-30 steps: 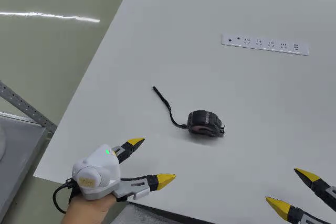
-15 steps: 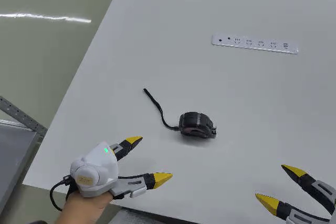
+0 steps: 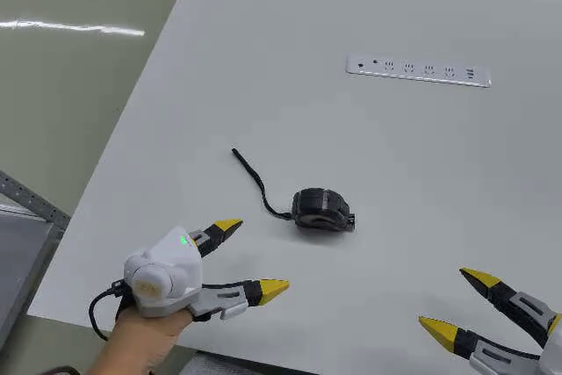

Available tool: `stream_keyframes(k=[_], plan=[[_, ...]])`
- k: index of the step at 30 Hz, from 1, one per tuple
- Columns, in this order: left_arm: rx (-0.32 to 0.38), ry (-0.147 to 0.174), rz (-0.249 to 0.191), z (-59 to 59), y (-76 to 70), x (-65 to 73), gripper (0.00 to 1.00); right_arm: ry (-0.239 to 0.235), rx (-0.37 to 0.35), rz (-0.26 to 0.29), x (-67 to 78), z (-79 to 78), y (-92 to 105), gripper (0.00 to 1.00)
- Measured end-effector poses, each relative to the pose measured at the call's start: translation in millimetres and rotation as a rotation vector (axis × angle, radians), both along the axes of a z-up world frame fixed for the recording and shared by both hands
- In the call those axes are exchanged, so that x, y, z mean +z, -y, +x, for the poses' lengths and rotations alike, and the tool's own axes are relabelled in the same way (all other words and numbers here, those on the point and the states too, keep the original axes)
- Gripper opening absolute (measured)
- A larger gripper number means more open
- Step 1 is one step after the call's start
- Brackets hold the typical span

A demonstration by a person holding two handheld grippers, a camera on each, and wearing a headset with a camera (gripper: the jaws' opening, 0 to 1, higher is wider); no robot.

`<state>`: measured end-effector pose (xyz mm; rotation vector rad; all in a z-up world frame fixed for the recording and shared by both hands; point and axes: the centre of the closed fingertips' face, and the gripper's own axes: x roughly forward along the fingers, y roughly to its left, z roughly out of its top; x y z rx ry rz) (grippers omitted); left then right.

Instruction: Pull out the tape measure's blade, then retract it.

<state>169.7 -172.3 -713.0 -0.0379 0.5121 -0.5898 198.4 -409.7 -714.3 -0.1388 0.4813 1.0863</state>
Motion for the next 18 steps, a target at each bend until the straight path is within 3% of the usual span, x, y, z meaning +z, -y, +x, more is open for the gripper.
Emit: stream_keyframes(k=[5,18], plan=[[0.002,-0.002,-0.024,9.2,3.6,2.3,0.71,-0.004,0.006,0.000,-2.3,1.2,-0.4,0.59],[-0.064,-0.004,0.015,28.9,11.4,-0.5,0.70,-0.002,0.020,0.004,-3.9,8.5,-5.5,0.58]])
